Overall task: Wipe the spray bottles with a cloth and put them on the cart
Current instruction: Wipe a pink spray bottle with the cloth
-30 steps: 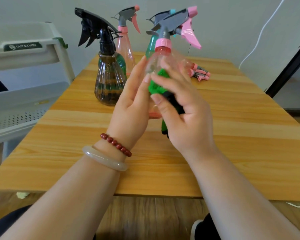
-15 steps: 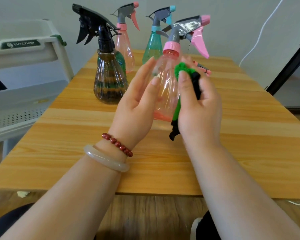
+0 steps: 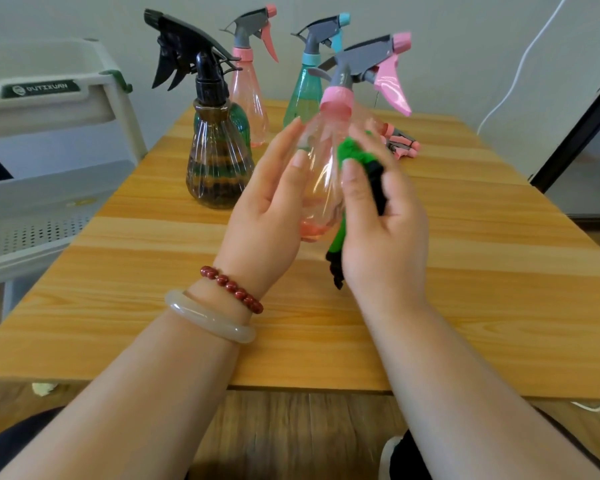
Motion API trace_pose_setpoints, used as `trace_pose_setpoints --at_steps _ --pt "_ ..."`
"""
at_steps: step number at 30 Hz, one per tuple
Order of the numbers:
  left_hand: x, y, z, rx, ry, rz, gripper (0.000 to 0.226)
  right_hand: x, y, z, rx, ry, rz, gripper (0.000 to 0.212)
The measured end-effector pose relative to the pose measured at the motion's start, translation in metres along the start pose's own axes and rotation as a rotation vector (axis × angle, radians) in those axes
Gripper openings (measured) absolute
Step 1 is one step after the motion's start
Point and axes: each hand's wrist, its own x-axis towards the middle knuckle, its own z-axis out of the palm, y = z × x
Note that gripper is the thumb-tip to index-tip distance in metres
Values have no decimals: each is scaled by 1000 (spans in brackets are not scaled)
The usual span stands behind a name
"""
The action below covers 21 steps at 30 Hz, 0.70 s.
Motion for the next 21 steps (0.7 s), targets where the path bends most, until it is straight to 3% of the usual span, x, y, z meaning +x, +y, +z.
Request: trace_pose_setpoints --at_steps 3,5,7,9,11,15,17,19,21 --pt "3 -1 -5 -19 37 3 45 -4 4 5 -253 -180 -271 33" --pt "4 -2 -5 -21 33 12 47 0 7 5 -290 -215 -335 34" --pt "3 -2 -4 -19 27 14 53 3 4 1 -207 -124 -218 31" --pt "3 -3 -1 -6 32 14 53 5 2 -1 -63 19 44 25" --pt "3 -5 -1 -15 28 13 53 6 3 -1 -21 44 138 27" --pt "6 -9 -4 42 42 33 47 -1 3 2 -275 -183 -334 33" --pt "8 -10 -6 101 30 72 42 0 7 3 -356 -253 -446 35" --pt "6 -6 -6 -5 26 61 46 2 3 3 -258 -176 -341 34" --pt "4 -4 -5 -30 24 50 56 2 -6 1 -110 -63 -123 28"
